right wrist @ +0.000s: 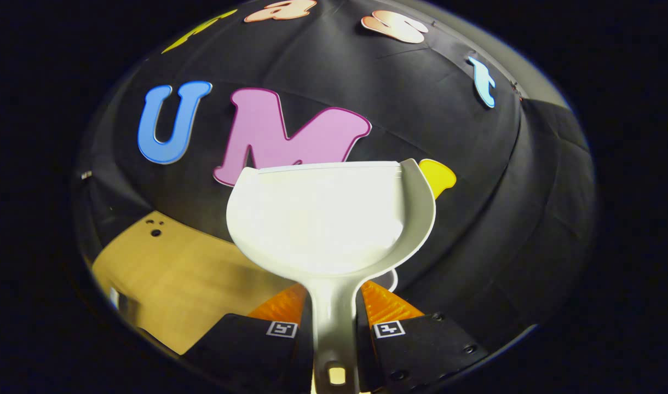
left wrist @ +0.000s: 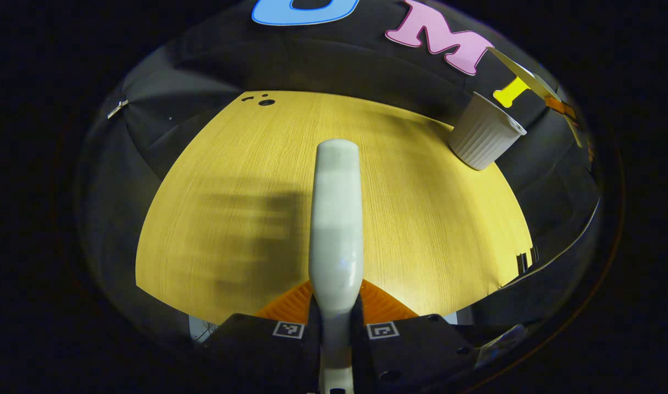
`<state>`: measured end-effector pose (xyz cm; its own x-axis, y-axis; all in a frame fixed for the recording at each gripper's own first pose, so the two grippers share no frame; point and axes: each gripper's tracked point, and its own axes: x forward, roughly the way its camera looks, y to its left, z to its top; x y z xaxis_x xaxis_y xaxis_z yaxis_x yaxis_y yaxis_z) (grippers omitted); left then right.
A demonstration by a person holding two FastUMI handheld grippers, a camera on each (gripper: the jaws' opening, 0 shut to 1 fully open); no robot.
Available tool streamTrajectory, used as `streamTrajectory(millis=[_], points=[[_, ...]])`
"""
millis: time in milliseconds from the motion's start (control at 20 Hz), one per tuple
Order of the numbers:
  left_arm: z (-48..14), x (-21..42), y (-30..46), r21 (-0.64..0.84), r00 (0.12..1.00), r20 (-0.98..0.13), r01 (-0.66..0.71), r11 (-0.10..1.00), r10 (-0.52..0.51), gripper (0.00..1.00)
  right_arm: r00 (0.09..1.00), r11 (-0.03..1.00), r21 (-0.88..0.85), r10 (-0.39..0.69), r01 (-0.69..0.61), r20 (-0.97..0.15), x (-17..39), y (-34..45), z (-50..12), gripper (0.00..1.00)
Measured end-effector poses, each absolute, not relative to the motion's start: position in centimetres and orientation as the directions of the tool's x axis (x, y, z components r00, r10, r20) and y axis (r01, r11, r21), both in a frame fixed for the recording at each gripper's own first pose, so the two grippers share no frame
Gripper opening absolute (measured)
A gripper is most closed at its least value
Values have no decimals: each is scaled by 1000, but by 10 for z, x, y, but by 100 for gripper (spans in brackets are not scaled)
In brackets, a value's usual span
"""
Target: Pick up the small broom and dustpan from the desktop, sweep the trash into the dustpan with the broom, and then empty the trash into the garbage bin.
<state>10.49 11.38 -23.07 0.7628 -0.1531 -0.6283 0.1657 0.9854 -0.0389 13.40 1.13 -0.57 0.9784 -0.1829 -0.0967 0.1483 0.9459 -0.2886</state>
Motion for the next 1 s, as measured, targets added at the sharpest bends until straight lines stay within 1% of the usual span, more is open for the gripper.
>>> streamTrajectory(millis=[150, 200, 250, 300, 350, 400, 450, 500, 600, 650, 700, 900, 950, 1000], points=[[-240, 102, 109, -58, 755, -633, 177, 983, -173, 27, 986, 960, -269, -114, 78, -121, 110, 49, -32, 35], [-243, 103, 111, -53, 754, -635, 175, 983, -169, 27, 985, 964, -261, -91, 51, -143, 103, 60, -46, 38], [-244, 105, 112, -48, 756, -633, 172, 984, -163, 27, 983, 968, -250, -69, 24, -171, 95, 71, -65, 36], [-245, 107, 113, -45, 761, -629, 167, 985, -158, 27, 979, 971, -240, -47, -2, -200, 89, 79, -84, 36], [-245, 108, 115, -45, 765, -625, 162, 986, -154, 26, 971, 972, -233, -31, -26, -238, 81, 86, -105, 38], [-247, 109, 117, -46, 766, -625, 155, 987, -149, 27, 960, 975, -216, -19, -43, -279, 74, 91, -125, 35], [-249, 111, 119, -46, 765, -628, 147, 988, -143, 27, 947, 979, -193, -8, -58, -322, 68, 95, -145, 38], [-251, 112, 120, -46, 763, -631, 140, 989, -137, 27, 931, 983, -171, 2, -69, -365, 64, 99, -167, 36], [-252, 118, 122, -37, 763, -635, 131, 991, -125, 27, 900, 986, -148, 9, -81, -435, 49, 102, -204, 36], [-253, 121, 124, -31, 763, -636, 126, 992, -117, 27, 886, 986, -146, 5, -82, -464, 42, 99, -221, 34], [-253, 125, 123, -27, 761, -640, 124, 992, -112, 27, 872, 986, -143, -1, -80, -490, 39, 96, -236, 36], [-260, 139, 117, 31, 745, -664, 116, 993, -66, 27, 808, 992, -112, -26, -50, -589, 48, 79, -296, 36], [-265, 141, 114, 56, 739, -672, 122, 991, -53, 27, 791, 994, -101, -31, -38, -611, 46, 75, -309, 33], [-268, 144, 110, 77, 731, -681, 130, 989, -43, 27, 769, 997, -77, -26, -29, -639, 46, 72, -324, 36]])
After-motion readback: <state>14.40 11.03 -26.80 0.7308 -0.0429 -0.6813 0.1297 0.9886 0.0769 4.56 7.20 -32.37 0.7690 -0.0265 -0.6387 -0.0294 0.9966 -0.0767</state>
